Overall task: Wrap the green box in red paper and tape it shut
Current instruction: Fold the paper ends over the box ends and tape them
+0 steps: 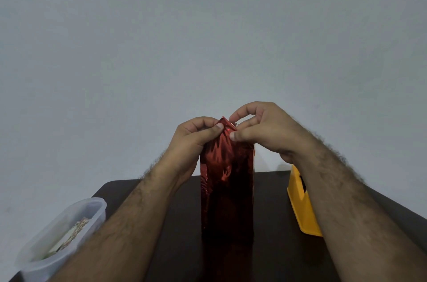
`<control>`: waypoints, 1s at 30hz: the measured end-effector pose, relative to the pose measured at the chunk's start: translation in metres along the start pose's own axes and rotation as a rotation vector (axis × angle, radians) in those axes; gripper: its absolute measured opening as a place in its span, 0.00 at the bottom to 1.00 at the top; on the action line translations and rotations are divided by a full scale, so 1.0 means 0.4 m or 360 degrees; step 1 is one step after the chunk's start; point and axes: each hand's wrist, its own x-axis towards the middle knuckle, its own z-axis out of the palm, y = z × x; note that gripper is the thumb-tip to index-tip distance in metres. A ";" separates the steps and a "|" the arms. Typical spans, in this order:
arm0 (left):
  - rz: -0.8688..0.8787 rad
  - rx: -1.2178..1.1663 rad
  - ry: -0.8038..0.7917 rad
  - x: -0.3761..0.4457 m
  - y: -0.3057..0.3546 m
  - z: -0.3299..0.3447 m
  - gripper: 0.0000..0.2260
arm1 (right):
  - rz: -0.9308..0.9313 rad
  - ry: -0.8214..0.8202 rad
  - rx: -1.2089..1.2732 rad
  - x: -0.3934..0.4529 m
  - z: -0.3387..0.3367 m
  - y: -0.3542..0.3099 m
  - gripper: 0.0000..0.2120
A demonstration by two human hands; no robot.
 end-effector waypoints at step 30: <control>-0.0088 0.0098 0.0130 -0.005 0.015 0.028 0.11 | -0.0075 0.0144 0.0346 0.027 0.034 0.037 0.15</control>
